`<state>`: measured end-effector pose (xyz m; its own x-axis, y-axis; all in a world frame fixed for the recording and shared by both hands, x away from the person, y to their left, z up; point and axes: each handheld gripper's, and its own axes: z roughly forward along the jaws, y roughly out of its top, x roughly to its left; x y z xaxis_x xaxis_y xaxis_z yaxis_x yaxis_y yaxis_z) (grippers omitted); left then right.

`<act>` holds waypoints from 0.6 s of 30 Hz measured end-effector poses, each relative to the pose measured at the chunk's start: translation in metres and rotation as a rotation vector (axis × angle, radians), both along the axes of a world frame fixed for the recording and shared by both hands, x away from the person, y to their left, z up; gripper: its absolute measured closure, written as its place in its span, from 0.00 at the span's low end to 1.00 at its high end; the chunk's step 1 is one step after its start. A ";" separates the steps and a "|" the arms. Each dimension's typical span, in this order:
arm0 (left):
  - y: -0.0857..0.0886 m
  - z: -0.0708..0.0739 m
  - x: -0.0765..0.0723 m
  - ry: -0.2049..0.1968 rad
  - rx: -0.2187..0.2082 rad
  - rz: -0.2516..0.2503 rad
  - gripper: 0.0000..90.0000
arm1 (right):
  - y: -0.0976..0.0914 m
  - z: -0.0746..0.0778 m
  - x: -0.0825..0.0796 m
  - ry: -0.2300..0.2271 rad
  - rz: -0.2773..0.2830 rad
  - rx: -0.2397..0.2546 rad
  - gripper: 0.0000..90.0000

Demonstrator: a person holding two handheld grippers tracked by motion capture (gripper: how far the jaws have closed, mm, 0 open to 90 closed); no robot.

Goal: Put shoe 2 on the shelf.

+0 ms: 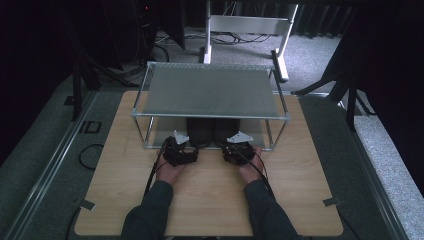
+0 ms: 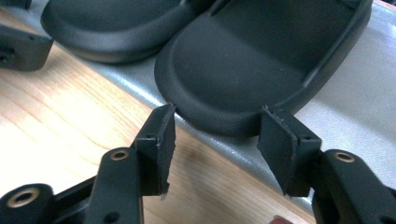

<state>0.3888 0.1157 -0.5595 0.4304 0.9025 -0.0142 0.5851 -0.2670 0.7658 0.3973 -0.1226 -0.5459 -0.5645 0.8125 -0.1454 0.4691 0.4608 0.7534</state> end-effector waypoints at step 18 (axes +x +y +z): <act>0.005 0.001 -0.004 -0.016 -0.047 0.017 0.33 | -0.007 0.001 -0.021 0.007 0.039 -0.008 0.53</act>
